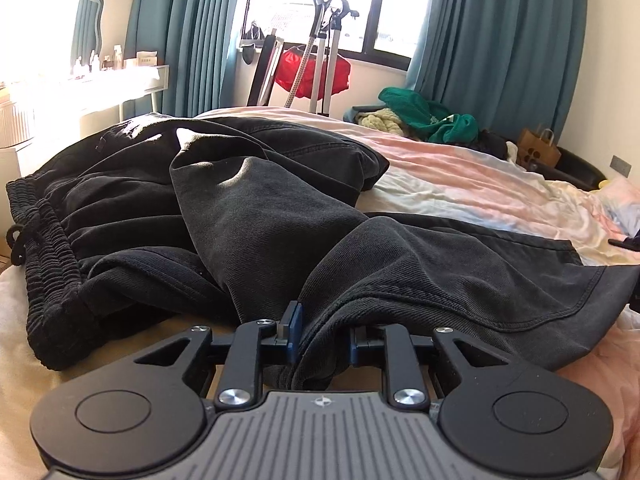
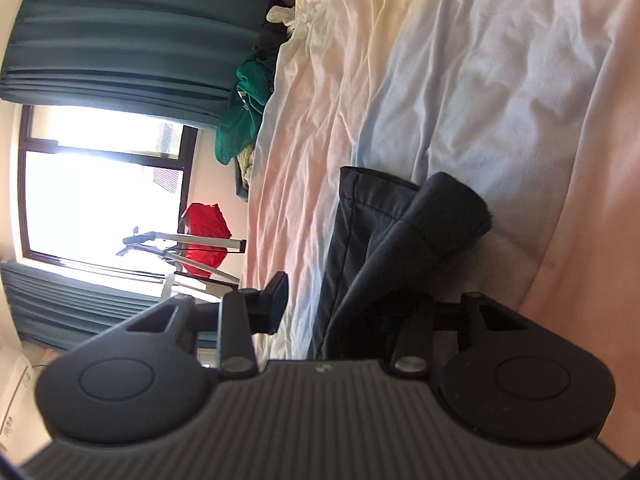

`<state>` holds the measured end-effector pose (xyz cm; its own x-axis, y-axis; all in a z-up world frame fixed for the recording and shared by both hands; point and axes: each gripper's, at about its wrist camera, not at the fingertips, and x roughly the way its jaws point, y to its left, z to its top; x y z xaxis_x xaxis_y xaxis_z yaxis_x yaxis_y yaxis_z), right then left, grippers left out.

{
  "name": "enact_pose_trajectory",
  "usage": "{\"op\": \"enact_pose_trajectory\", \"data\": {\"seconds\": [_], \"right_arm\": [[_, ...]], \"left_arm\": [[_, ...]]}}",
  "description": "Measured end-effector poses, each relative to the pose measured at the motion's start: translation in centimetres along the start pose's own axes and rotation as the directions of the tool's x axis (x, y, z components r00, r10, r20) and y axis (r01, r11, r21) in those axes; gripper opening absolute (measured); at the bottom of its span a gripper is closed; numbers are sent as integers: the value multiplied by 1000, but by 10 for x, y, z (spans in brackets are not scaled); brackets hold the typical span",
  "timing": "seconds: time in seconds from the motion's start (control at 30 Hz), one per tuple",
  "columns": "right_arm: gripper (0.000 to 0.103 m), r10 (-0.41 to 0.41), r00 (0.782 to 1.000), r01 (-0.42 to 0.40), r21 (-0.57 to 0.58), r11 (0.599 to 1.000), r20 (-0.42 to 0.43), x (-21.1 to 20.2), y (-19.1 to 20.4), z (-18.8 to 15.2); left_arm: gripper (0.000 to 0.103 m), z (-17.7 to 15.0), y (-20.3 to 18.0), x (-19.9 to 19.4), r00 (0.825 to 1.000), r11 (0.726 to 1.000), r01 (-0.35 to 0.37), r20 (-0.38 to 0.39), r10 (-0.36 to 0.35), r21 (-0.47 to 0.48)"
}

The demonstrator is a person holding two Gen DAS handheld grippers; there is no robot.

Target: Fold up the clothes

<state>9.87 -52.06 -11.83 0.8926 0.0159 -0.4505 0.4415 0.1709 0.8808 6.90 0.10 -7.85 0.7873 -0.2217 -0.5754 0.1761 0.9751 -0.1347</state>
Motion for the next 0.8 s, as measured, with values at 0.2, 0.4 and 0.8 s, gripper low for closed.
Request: {"op": "enact_pose_trajectory", "data": {"seconds": [0.2, 0.4, 0.8], "right_arm": [[7, -59, 997, 62, -83, 995, 44, 10, 11, 18], [7, 201, 961, -153, -239, 959, 191, -13, 33, 50], [7, -90, 989, 82, 69, 994, 114, -2, -74, 94]], "left_arm": [[26, -3, -3, 2, 999, 999, 40, -2, -40, 4], [33, -12, -26, 8, 989, 984, 147, -27, -145, 104], [57, -22, -49, 7, 983, 967, 179, -73, -168, 182]]}}
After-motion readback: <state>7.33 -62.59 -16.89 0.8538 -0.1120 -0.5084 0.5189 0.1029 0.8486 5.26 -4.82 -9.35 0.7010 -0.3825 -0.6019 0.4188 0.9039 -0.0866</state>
